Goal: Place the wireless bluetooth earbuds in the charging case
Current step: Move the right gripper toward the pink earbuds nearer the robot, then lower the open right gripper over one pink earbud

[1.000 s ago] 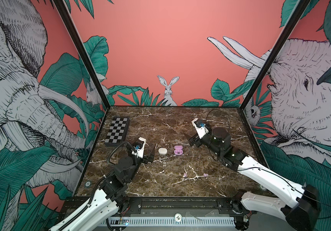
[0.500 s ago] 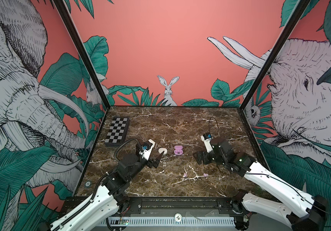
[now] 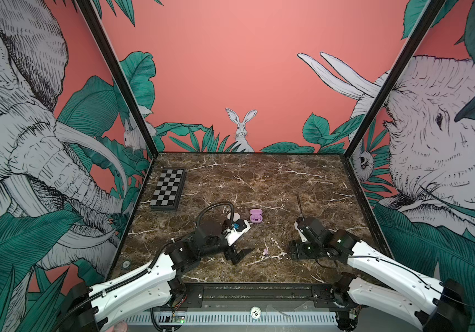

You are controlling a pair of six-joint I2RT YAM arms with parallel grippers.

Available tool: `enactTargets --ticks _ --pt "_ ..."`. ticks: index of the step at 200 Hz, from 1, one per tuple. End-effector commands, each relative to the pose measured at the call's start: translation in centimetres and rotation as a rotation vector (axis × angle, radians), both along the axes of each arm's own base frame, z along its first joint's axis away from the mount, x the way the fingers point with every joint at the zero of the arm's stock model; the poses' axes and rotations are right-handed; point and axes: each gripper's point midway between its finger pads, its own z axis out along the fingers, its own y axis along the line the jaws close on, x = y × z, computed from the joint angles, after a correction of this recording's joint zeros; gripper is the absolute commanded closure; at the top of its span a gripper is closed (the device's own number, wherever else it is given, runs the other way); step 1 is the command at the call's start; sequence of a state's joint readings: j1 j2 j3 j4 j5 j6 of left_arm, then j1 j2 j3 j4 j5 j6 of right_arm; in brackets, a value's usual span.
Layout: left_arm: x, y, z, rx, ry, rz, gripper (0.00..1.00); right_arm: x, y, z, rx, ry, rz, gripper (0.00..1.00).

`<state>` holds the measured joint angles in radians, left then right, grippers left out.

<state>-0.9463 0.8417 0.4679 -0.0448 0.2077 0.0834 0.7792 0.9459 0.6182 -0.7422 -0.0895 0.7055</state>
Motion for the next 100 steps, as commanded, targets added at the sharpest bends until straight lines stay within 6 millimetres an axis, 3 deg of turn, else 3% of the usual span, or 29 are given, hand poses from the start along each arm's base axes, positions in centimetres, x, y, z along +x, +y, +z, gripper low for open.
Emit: enactTargets --ticks 1,35,100 --pt "0.1 -0.2 -0.1 0.035 0.022 0.000 0.01 -0.2 -0.6 -0.7 -0.042 0.015 -0.005 0.34" --pt "1.9 0.9 -1.7 0.105 0.012 0.110 0.01 0.3 -0.6 -1.6 -0.087 0.018 0.013 0.43" --pt "2.8 1.3 -1.5 0.119 -0.026 0.156 0.01 1.7 -0.6 -2.7 -0.173 -0.002 0.047 0.58"
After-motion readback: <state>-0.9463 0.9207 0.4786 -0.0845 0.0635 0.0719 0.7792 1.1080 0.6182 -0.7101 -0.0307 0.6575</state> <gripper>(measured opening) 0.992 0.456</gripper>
